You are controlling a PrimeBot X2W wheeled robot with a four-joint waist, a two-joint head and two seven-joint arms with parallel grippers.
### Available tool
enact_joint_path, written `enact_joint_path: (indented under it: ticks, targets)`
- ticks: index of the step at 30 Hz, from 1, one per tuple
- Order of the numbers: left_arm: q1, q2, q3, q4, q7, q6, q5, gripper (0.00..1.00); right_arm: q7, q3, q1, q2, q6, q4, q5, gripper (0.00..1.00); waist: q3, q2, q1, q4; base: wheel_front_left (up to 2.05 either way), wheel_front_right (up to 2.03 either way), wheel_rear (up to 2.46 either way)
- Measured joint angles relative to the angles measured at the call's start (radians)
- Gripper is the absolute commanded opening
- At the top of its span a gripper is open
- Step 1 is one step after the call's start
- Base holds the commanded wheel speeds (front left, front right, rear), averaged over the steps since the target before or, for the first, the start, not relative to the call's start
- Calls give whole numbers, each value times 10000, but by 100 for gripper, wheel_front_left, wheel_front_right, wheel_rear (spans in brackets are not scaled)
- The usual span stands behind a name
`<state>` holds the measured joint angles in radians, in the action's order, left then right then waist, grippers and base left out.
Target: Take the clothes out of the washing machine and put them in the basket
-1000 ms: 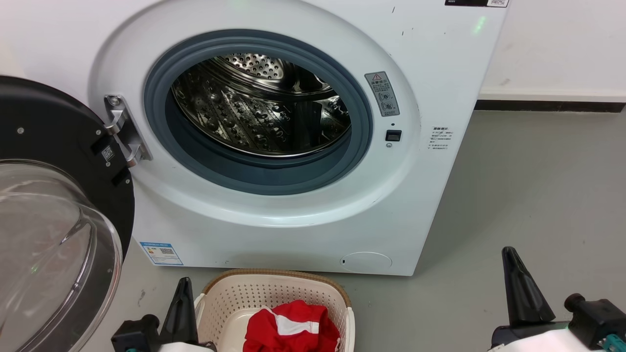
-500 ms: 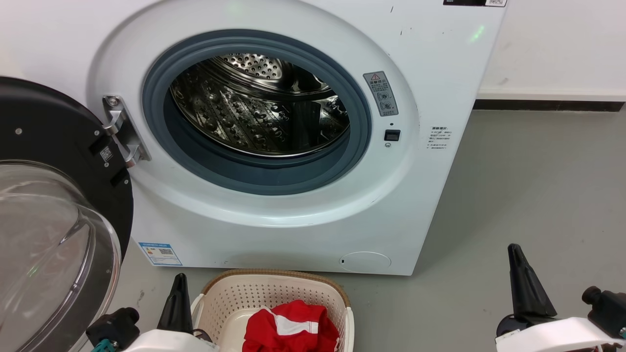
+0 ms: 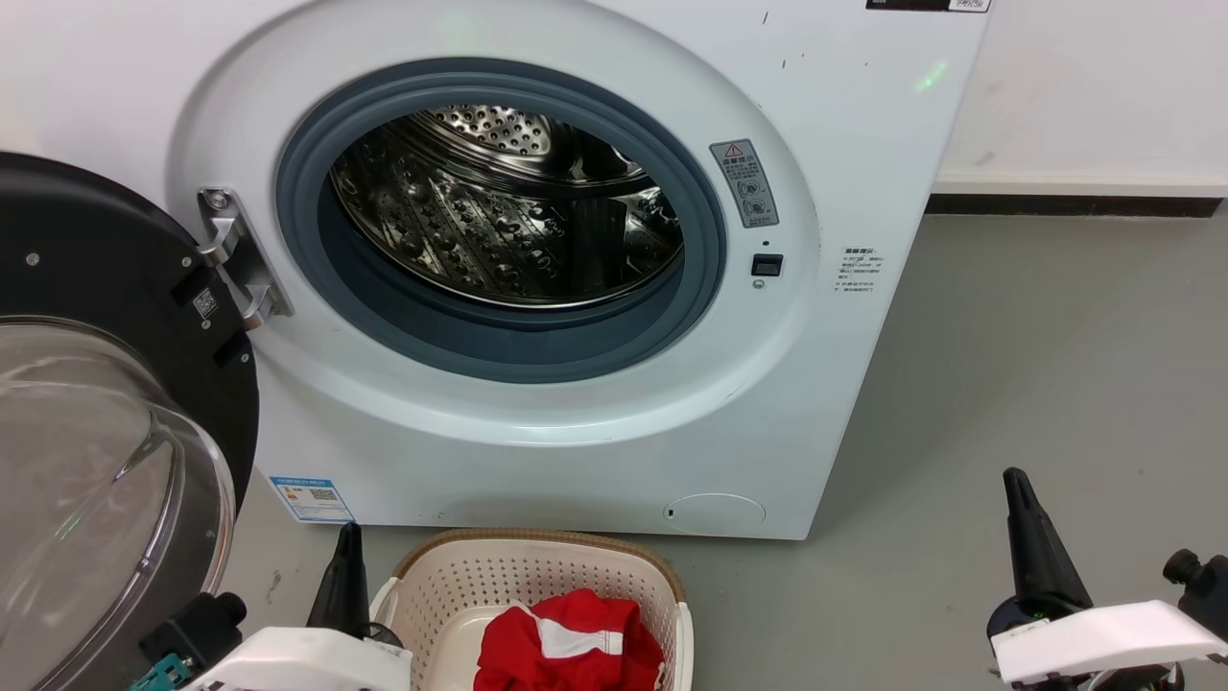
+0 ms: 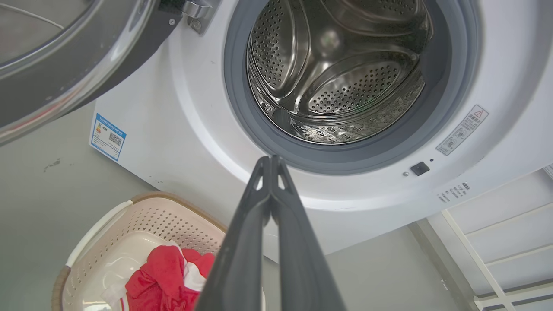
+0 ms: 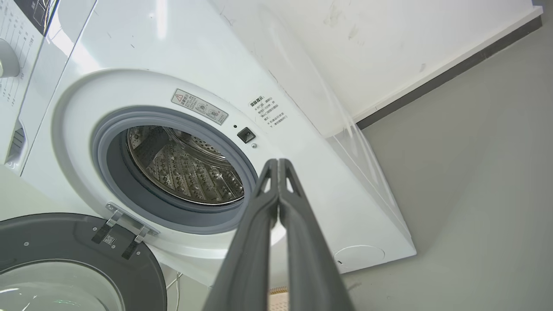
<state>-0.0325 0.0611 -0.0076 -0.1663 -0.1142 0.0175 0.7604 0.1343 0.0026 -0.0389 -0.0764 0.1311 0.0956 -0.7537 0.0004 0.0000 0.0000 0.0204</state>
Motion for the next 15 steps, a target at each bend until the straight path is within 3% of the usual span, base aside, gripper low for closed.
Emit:
enact_joint_path:
  ticks: [15]
  targets:
    - [261, 13, 198, -186, 468, 263, 2013, 0, -454, -119, 285, -44, 0, 334, -2080, 0, 5, 0, 0, -34, 0, 0, 0]
